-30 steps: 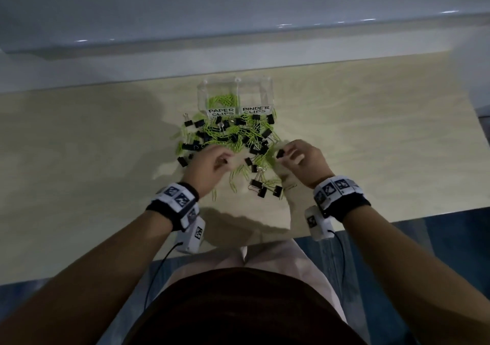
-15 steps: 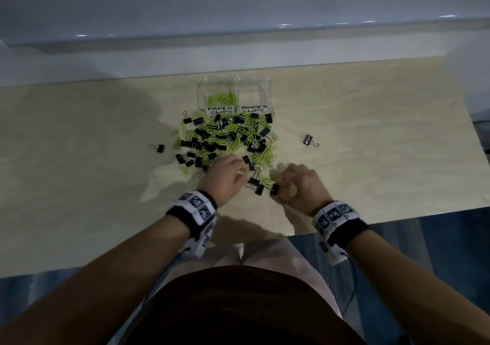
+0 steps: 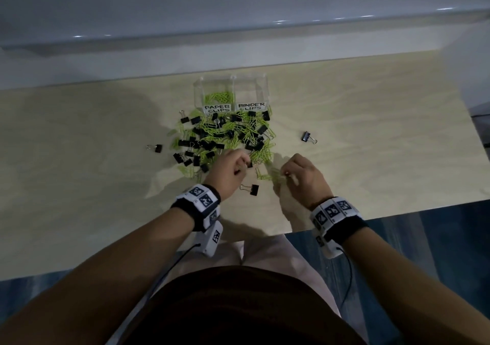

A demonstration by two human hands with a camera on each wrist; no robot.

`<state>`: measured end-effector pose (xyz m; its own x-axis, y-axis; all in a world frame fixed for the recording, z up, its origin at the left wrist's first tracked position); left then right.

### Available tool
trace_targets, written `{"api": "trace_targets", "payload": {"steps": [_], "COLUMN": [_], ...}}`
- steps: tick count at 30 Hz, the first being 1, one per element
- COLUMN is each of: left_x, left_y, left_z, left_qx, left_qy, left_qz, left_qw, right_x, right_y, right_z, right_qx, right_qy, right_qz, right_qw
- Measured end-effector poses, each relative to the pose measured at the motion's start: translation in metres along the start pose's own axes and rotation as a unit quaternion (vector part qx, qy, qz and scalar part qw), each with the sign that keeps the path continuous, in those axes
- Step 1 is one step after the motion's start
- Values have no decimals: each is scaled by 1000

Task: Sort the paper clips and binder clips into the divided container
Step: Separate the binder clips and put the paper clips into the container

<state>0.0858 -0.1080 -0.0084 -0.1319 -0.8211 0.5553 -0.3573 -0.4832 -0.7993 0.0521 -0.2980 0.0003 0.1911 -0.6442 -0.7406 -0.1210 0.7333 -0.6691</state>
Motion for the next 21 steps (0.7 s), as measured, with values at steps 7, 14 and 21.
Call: {"api": "trace_targets", "payload": {"steps": [7,14,21], "left_x": [-86,-22,20], "left_y": [-60,-14,46], "left_z": [-13,-24,-23], "left_qx": [102,-17,-169], "left_qy": [-141,56,171], "left_qz": [52,128,237], "left_qw": [983,990,941], "right_x": [54,3,-31], "right_y": [-56,9,55], "right_z": [23,50,71], "right_qx": [128,-23,-205], "right_qy": [89,21,17], "right_qz": [-16,-75,-158], "right_qw": [988,997,966]}}
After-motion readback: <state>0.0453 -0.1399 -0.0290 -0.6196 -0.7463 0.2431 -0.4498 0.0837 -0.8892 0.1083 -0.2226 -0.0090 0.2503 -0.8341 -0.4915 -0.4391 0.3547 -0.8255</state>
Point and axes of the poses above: each hand's wrist, its own z-axis towards the middle knuckle, its own y-axis out of the palm, x = y × z, the point moved 5 cm from there along z, towards the middle knuckle, and after that the axes turned 14 degrees about z, right-handed, at the moved point
